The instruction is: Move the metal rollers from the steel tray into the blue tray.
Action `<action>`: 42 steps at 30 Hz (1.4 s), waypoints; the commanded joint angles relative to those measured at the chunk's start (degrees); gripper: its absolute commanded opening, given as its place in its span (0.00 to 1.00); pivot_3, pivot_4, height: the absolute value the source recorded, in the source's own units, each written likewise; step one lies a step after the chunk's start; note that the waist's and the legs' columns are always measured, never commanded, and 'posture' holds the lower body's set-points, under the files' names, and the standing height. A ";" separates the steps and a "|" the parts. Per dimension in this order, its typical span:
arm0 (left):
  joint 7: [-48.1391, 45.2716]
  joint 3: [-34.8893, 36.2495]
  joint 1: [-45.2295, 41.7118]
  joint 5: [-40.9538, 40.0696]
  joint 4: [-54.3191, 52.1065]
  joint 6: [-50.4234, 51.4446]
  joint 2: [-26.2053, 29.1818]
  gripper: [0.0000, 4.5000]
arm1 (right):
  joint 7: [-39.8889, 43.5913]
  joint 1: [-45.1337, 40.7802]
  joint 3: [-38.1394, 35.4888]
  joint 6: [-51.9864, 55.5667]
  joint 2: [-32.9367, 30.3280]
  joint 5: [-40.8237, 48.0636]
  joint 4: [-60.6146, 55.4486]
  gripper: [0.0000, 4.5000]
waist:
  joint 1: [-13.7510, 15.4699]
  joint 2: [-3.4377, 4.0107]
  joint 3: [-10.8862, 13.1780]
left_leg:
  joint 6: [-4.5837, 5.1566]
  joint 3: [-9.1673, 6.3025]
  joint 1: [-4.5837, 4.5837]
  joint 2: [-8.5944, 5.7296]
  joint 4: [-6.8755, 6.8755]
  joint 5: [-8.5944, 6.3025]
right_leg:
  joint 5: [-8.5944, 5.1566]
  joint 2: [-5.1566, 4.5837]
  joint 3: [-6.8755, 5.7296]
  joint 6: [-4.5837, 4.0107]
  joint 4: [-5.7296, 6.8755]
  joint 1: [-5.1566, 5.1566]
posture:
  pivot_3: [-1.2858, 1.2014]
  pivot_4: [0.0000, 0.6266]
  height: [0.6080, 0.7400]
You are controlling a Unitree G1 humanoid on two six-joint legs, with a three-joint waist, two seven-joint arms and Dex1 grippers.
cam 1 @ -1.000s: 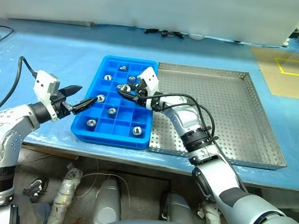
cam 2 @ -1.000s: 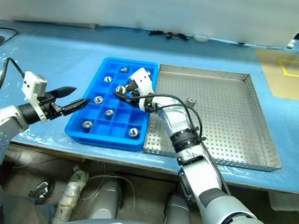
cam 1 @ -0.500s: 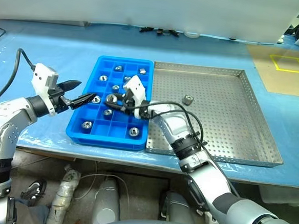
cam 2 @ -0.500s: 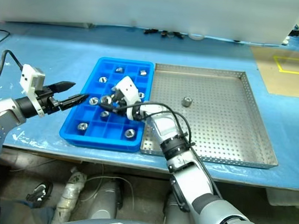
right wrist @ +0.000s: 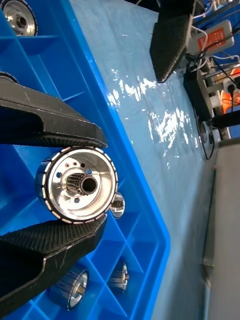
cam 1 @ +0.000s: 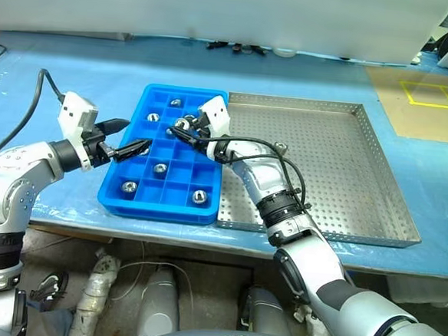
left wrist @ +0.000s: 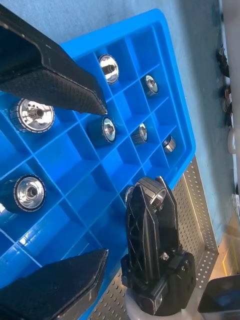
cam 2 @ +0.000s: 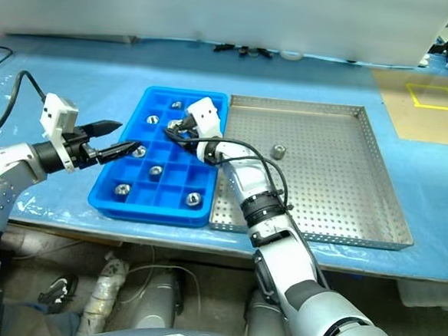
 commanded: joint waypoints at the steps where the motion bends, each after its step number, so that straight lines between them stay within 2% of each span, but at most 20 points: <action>1: 0.03 0.40 -0.99 -0.53 -0.69 -0.58 0.08 1.00 | -2.24 -0.67 -0.06 -3.12 1.31 -1.60 4.18 0.36 | -0.01 0.00 0.00 | 0.01 0.00 0.00 0.00 0.00 0.00 | 0.00 0.00 -0.01 0.00 -0.01 0.00 | 0.55 0.24 1.00; 10: -0.29 -0.19 -1.83 -0.33 -0.01 -0.94 0.00 1.00 | -3.40 -2.13 -0.71 -7.81 0.84 -3.38 11.52 0.36 | 0.07 -0.01 -0.01 | 0.06 0.00 0.14 0.00 0.04 -0.04 | 0.00 -0.04 -0.02 0.00 0.12 0.17 | 0.55 0.24 1.00; 18: -0.62 -0.87 -2.57 0.07 1.08 -1.43 -0.07 1.00 | -0.21 -1.23 -0.59 -6.60 1.27 -2.71 9.10 0.94 | 0.03 -0.02 -0.01 | 0.06 -0.01 0.15 0.01 0.05 -0.04 | 0.01 -0.03 -0.02 -0.01 0.17 0.18 | 0.54 0.24 1.00; 25: -1.14 -2.52 -4.54 0.06 1.94 -1.87 -1.04 1.00 | -0.21 -0.62 -3.50 -4.71 -1.05 -0.46 3.43 0.94 | 0.05 -0.01 -0.01 | 0.05 -0.01 0.11 0.01 0.06 -0.03 | 0.01 -0.03 -0.03 -0.01 0.11 0.17 | 0.53 0.24 1.00; 29: -2.40 -5.67 -9.87 0.62 5.23 -3.34 -3.78 1.00 | 2.46 3.18 -5.85 0.52 -6.78 2.73 -10.03 0.94 | 0.56 -0.03 0.00 | 0.03 -0.01 0.05 0.00 0.10 -0.01 | 0.02 -0.04 -0.07 0.00 0.09 0.21 | 0.51 0.24 1.00; 33: -5.60 -11.97 -19.92 3.75 14.18 -8.13 -10.44 1.00 | 2.43 9.62 -9.19 8.74 -15.36 5.24 -25.88 0.94 | 0.81 -0.05 -0.01 | -0.05 -0.01 0.12 -0.07 0.18 0.04 | 0.07 -0.07 -0.05 0.10 0.00 0.42 | 0.48 0.24 1.00; 36: -8.58 -15.19 -26.13 6.02 21.58 -12.21 -15.26 1.00 | -0.14 13.91 -11.60 13.27 -19.04 6.08 -33.34 0.94 | -0.04 -0.06 -0.02 | -0.03 0.01 0.19 -0.20 0.23 0.04 | 0.14 -0.11 0.04 0.22 -0.12 0.56 | 0.45 0.24 1.00; 40: -11.33 -18.41 -31.43 9.23 29.92 -17.44 -20.75 1.00 | -4.28 17.36 -13.71 15.20 -20.34 5.45 -35.70 0.94 | -1.94 -0.06 -0.02 | 0.01 0.04 0.24 -0.17 0.24 0.04 | 0.16 -0.10 0.11 0.23 -0.13 0.52 | 0.44 0.24 1.00; 42: -11.97 -19.76 -34.35 11.12 35.00 -20.35 -24.03 1.00 | -7.39 17.82 -14.84 13.80 -19.54 4.63 -33.09 0.94 | -2.75 -0.06 -0.02 | 0.05 0.04 0.24 -0.12 0.24 0.01 | 0.15 -0.07 0.11 0.21 -0.13 0.48 | 0.43 0.24 1.00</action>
